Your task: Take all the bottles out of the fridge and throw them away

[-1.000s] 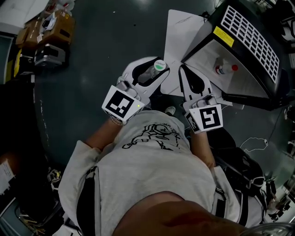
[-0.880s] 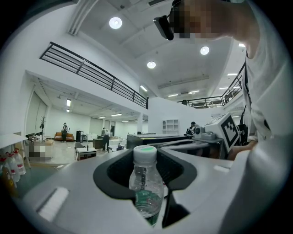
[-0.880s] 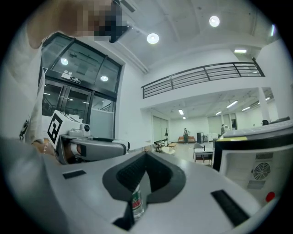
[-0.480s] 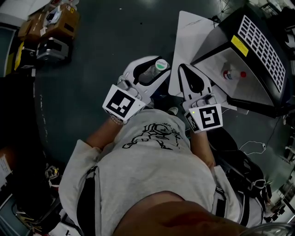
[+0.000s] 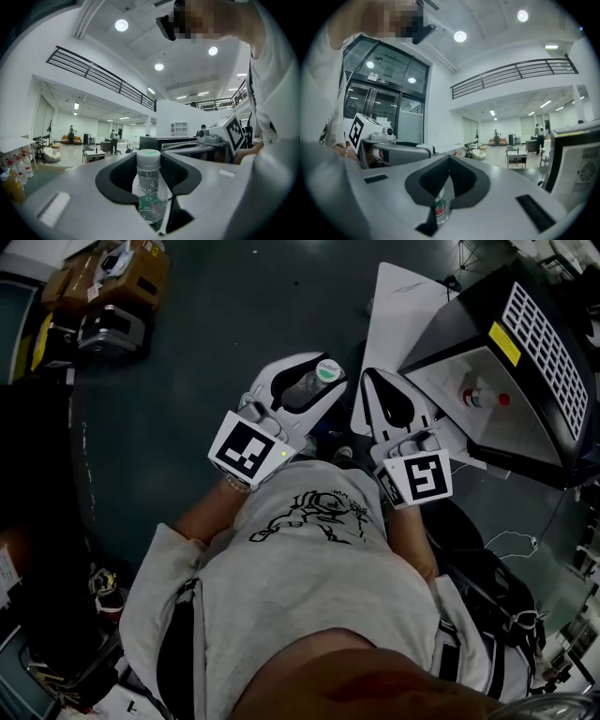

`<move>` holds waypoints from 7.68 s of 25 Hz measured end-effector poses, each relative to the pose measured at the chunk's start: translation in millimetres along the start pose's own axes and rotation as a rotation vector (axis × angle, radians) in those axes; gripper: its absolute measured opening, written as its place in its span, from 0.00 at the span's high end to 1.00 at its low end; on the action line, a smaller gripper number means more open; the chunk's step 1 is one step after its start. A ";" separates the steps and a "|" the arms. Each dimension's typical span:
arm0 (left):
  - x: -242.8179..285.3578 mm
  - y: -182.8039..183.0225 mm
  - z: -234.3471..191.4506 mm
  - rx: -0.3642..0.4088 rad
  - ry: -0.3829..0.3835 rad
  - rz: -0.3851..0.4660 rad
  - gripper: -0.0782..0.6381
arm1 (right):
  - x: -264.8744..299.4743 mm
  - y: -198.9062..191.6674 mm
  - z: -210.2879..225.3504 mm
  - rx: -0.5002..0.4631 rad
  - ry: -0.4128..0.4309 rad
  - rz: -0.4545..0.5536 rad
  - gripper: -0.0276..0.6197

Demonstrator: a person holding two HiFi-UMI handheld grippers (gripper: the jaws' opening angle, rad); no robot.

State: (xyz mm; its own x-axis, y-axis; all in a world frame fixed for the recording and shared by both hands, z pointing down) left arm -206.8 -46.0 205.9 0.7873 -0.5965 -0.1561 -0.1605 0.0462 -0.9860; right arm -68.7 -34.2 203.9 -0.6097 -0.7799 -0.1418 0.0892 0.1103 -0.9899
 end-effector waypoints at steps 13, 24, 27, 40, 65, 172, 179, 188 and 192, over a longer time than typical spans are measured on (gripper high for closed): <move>14.6 -2.2 9.5 0.026 0.003 0.010 0.67 | -2.3 2.9 17.6 0.008 0.054 -0.003 0.94; 20.4 -7.0 11.0 0.053 0.001 0.015 0.67 | -4.2 4.9 25.7 0.009 0.067 -0.015 0.94; 22.5 -13.4 10.3 0.030 0.013 0.001 0.67 | -5.4 0.7 28.6 0.014 0.063 -0.023 0.94; 18.8 -54.6 8.9 -0.024 0.051 -0.086 0.67 | -10.0 -45.2 32.5 0.052 0.040 -0.108 0.94; 10.4 -135.3 -0.6 -0.006 0.050 -0.129 0.67 | -23.4 -129.3 32.3 0.098 0.002 -0.231 0.94; -61.8 -435.4 9.4 -0.149 0.061 -0.404 0.67 | -90.6 -412.1 -28.7 0.377 -0.182 -0.559 0.94; -69.8 -451.6 13.9 -0.156 0.067 -0.420 0.67 | -93.4 -430.2 -33.6 0.376 -0.182 -0.557 0.94; -72.8 -473.8 17.3 -0.163 0.087 -0.438 0.67 | -104.5 -454.0 -38.3 0.380 -0.184 -0.575 0.94; -76.2 -480.5 14.7 -0.163 0.094 -0.442 0.67 | -105.2 -464.2 -41.7 0.379 -0.186 -0.581 0.94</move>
State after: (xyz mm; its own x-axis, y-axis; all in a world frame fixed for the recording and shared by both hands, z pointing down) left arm -180.9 -10.9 690.7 0.7451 -0.6008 0.2897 0.0803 -0.3504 -0.9332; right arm -78.8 22.4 678.3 -0.5004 -0.7436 0.4436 0.0789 -0.5493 -0.8319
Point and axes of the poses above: the fingertips, and each gripper's own axes: x forward along the fingers, z to its right, y out of its top, the point moved 7 cm from there along -x, backward along the fingers, and after that the axes turned 13 degrees about z, right-handed, at the moved point
